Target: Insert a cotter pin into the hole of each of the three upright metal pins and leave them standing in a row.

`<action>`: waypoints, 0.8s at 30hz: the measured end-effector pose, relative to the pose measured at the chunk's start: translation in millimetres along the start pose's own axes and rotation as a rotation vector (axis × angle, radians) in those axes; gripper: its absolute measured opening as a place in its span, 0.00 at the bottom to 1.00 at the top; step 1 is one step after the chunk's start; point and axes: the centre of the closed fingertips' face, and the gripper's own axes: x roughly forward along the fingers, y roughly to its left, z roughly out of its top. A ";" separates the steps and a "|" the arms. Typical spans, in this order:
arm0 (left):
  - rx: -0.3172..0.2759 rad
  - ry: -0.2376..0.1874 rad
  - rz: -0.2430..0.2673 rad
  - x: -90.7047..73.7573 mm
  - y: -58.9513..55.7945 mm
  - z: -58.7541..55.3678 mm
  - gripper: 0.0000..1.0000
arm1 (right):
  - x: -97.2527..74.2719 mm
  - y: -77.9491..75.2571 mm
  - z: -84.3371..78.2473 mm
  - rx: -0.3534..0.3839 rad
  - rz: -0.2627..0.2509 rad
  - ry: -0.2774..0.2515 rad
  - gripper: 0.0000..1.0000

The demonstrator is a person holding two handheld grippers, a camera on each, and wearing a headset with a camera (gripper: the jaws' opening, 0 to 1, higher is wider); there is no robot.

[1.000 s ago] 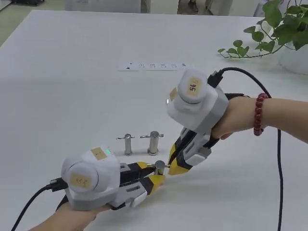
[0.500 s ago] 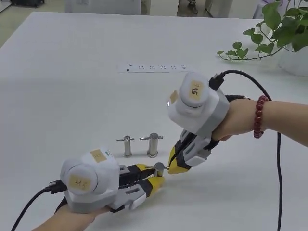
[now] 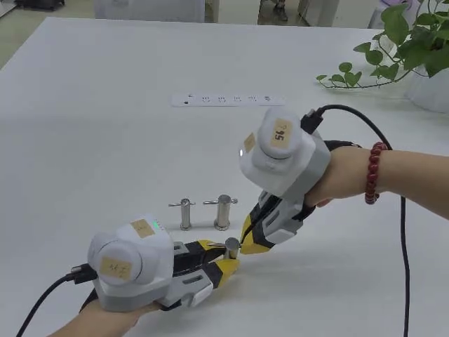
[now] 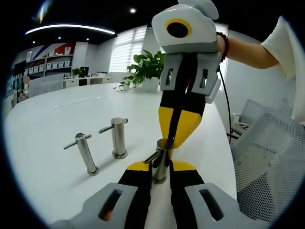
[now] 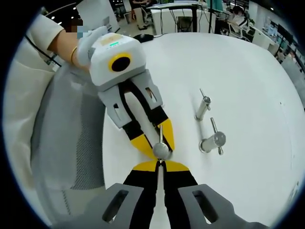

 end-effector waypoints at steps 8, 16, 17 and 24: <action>0.000 0.003 0.005 -0.5 -0.5 -0.3 0.12 | 1.0 1.5 0.9 0.008 0.004 -0.007 0.06; -0.006 0.005 0.014 -0.1 -0.8 -0.6 0.14 | 3.1 5.9 0.6 0.006 0.015 -0.007 0.14; -0.007 0.005 0.016 -0.1 -0.2 -0.5 0.15 | 3.1 5.8 0.8 0.006 0.014 -0.008 0.14; -0.013 0.005 0.018 -3.3 1.3 -0.2 0.23 | 1.1 4.4 5.8 0.028 0.002 -0.044 0.17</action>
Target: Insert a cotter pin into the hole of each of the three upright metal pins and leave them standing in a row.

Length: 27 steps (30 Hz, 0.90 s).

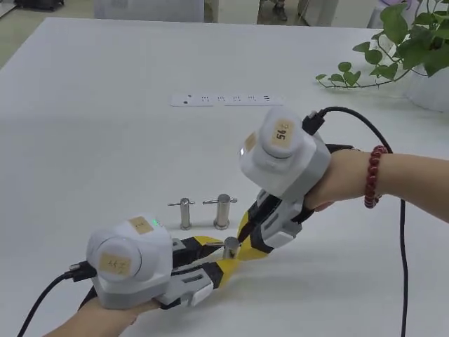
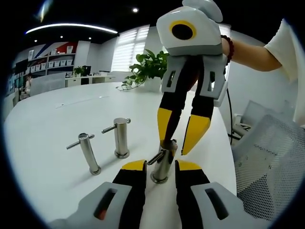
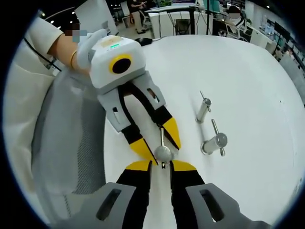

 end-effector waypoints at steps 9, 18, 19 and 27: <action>0.001 -0.015 -0.006 -6.6 2.0 6.0 0.30 | 0.7 -3.7 9.1 0.005 -0.037 -0.060 0.21; 0.009 -0.012 0.004 -23.0 6.6 7.0 0.36 | 3.8 -4.0 12.6 0.008 -0.060 -0.097 0.23; 0.010 -0.012 0.008 -24.5 7.4 7.4 0.36 | 4.1 -3.9 12.8 0.009 -0.061 -0.099 0.23; 0.005 -0.041 0.035 -39.6 11.6 15.4 0.42 | 4.2 -6.7 15.9 0.016 -0.088 -0.125 0.24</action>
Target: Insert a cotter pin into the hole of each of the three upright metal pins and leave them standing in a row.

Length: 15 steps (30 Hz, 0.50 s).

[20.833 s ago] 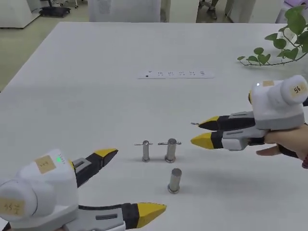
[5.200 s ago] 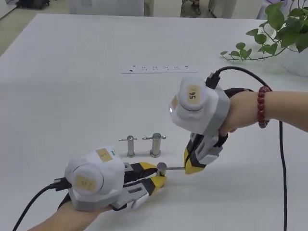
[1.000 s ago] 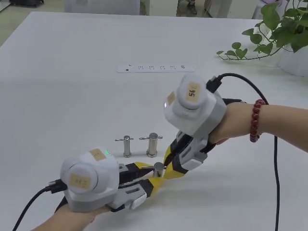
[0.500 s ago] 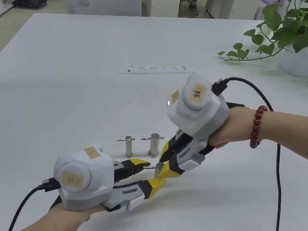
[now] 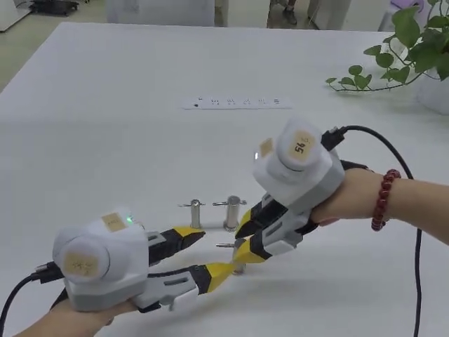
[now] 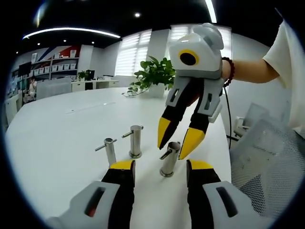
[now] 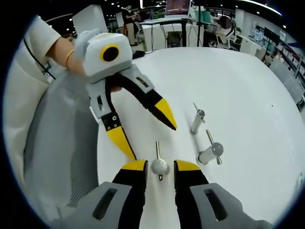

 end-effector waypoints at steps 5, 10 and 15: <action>-0.008 -0.022 0.020 -7.2 1.9 5.5 0.47 | 0.1 0.5 0.3 0.010 -0.007 -0.011 0.24; -0.016 -0.039 0.056 -15.7 7.5 8.0 0.56 | 3.9 3.1 -2.1 0.023 -0.018 -0.023 0.24; -0.023 -0.046 0.080 -25.2 11.0 10.2 0.63 | 6.0 4.4 -2.2 0.043 -0.023 -0.040 0.23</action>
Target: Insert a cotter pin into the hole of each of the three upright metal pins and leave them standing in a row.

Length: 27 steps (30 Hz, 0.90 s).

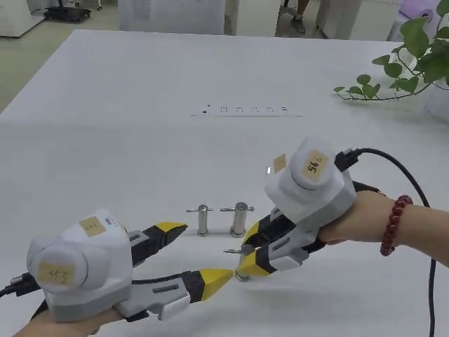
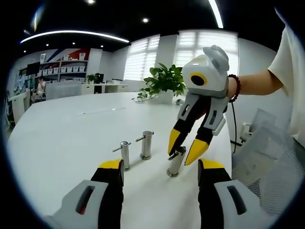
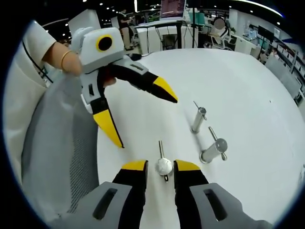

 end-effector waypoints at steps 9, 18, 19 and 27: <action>0.007 -0.001 0.039 -8.4 5.8 2.6 0.76 | 0.8 -1.1 1.3 -0.007 -0.012 -0.010 0.23; 0.029 0.012 0.048 -13.9 4.0 3.5 0.81 | 2.7 -3.5 1.1 -0.045 -0.025 -0.005 0.21; 0.031 0.013 0.050 -14.3 4.2 3.2 0.81 | 2.8 -3.7 1.1 -0.047 -0.026 -0.005 0.21; 0.027 0.010 0.063 -17.0 6.2 3.7 0.83 | 4.6 -3.4 -2.2 -0.100 -0.028 0.011 0.16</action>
